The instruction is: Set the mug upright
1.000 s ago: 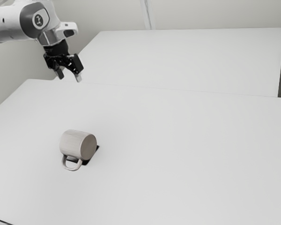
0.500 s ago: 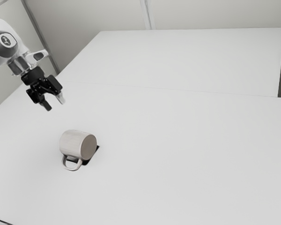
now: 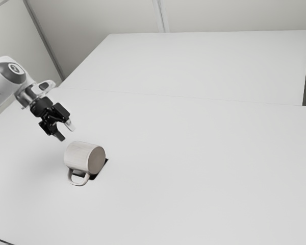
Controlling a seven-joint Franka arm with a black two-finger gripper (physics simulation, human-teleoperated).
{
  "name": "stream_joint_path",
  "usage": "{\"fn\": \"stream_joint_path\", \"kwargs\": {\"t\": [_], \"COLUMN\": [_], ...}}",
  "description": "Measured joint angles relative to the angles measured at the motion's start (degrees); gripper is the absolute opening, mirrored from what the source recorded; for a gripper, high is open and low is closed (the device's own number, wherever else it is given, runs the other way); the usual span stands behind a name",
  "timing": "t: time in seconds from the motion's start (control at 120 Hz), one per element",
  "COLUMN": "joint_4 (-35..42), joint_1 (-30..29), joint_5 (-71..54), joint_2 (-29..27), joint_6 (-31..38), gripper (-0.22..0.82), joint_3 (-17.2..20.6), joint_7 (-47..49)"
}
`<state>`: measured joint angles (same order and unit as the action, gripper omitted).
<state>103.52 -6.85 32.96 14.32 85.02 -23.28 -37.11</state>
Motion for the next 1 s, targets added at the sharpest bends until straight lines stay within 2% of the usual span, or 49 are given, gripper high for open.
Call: {"fn": "stream_joint_path", "kwargs": {"t": [0.35, 0.525, 0.642, 0.742, 1.0], "joint_4": [-0.28, 2.71, 6.42, 7.75, 8.83], "joint_1": [-4.26, -4.36, -6.37, -6.92, -6.35], "joint_5": [5.44, 6.58, 7.48, 8.52, 9.78], "joint_2": [7.15, 6.24, 3.85, 3.38, 0.54], "joint_6": [1.01, 1.32, 2.28, 2.80, 3.41], "gripper": [0.58, 0.58, 0.58, 0.58, 0.37], "joint_3": [0.27, 1.08, 3.57, 4.22, 4.70], "joint_7": [-8.19, -11.03, -12.34, -13.00, -13.52]}}
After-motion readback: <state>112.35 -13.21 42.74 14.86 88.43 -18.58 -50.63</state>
